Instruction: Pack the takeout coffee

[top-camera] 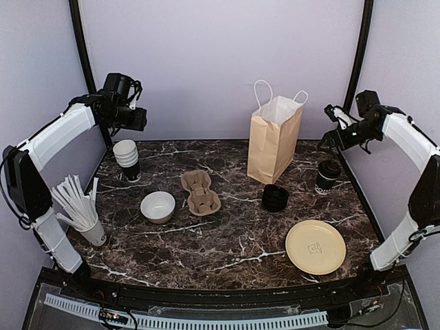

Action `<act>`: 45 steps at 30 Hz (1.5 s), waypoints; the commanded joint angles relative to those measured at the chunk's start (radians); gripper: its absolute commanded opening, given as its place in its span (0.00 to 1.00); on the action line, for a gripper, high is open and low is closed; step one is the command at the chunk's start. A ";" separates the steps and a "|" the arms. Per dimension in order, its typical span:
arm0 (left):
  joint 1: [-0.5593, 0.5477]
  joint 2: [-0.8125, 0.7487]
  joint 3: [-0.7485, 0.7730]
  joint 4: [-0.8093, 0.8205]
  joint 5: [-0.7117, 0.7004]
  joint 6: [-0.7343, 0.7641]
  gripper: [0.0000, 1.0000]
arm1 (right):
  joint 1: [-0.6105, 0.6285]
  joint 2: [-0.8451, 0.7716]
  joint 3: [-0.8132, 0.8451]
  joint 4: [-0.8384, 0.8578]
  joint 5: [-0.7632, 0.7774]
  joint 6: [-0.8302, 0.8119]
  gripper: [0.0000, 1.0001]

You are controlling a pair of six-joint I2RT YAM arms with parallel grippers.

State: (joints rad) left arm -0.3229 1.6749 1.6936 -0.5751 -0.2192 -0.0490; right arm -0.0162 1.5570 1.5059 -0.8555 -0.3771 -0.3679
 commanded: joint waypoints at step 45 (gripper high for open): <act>0.084 0.276 0.180 -0.278 -0.132 0.035 0.06 | 0.284 0.034 -0.139 0.045 -0.184 -0.101 0.99</act>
State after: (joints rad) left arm -0.2447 1.9694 1.8458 -0.8398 -0.3508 -0.0261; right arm 0.2558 1.5814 1.3666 -0.8101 -0.5503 -0.4591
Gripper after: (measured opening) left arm 0.078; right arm 0.986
